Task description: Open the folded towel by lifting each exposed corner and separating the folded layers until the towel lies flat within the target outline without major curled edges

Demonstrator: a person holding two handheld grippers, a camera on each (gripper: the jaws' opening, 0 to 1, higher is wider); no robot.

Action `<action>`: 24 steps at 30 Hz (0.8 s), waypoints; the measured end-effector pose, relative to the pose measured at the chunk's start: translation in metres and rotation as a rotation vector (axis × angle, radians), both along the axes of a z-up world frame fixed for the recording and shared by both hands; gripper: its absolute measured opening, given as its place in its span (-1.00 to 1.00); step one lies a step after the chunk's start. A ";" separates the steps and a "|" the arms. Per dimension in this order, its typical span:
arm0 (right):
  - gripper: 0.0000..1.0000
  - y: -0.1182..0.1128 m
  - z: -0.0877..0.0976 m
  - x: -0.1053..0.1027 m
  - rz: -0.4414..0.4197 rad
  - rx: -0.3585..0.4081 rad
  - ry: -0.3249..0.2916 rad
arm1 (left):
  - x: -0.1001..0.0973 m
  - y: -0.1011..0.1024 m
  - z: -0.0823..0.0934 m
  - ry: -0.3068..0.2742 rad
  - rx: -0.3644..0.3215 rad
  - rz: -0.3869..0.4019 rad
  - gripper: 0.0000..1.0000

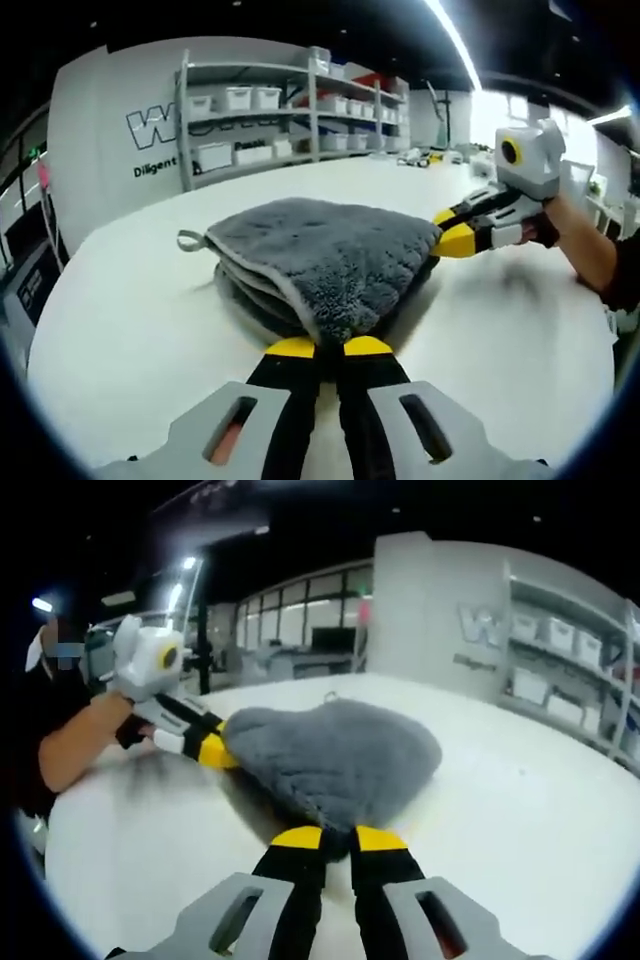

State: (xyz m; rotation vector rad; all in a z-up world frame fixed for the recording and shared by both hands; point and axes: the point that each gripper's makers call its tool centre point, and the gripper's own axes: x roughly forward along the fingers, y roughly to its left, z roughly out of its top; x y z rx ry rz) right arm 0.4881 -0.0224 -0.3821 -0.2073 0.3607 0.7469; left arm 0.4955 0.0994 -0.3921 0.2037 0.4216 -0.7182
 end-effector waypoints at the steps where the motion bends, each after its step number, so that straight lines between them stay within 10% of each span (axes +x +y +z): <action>1: -0.93 0.000 0.000 -0.001 0.003 0.000 0.004 | -0.001 0.000 0.000 0.000 0.003 -0.002 -0.89; 19: -0.93 -0.001 -0.005 -0.016 0.020 -0.073 -0.005 | -0.020 -0.003 -0.005 -0.005 -0.019 -0.048 -0.90; 24: -0.94 0.005 0.000 -0.024 0.029 -0.094 -0.016 | -0.022 0.003 -0.002 -0.048 0.159 -0.022 -0.91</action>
